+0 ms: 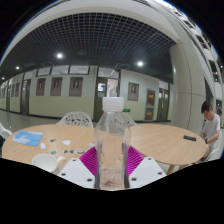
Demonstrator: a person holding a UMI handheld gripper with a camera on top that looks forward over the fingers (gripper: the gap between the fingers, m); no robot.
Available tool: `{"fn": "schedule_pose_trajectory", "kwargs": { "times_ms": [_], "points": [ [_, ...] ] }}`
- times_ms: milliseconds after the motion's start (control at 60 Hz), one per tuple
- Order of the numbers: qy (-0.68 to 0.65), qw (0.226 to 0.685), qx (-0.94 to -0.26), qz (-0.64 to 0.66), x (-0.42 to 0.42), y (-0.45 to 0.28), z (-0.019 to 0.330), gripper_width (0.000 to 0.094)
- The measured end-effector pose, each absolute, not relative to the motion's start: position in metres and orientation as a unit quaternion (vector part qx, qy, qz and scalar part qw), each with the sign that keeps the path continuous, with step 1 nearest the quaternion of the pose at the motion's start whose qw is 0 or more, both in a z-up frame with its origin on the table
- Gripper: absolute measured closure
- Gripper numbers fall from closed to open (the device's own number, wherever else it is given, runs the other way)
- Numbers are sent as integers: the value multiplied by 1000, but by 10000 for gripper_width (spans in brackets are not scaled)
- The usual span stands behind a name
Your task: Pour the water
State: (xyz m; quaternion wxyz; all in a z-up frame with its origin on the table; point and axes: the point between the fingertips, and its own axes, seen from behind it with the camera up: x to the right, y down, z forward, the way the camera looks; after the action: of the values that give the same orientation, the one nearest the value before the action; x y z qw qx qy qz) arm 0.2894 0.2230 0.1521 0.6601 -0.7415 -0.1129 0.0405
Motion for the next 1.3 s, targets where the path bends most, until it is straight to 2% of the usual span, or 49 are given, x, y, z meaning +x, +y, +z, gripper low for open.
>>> {"fn": "schedule_pose_trajectory", "kwargs": {
  "times_ms": [100,117,267,367,433,517,617,650,900,1083,1300],
  "points": [
    [-123,640,-756,60,312,243,117,612],
    [-119,638,-758,64,296,238,112,611],
    [-131,614,-774,87,291,240,83,603],
    [-131,626,-763,93,291,241,85,608],
    [-133,630,-759,94,289,238,87,575],
    [-135,629,-760,92,288,237,88,438],
    [-149,581,-794,96,285,226,64,65],
    [-151,572,-800,102,282,218,61,101],
    [-154,543,-821,86,301,148,72,92],
    [-153,518,-835,102,294,45,77,90],
    [-124,517,-833,152,266,-55,67,88]
  ]
}}
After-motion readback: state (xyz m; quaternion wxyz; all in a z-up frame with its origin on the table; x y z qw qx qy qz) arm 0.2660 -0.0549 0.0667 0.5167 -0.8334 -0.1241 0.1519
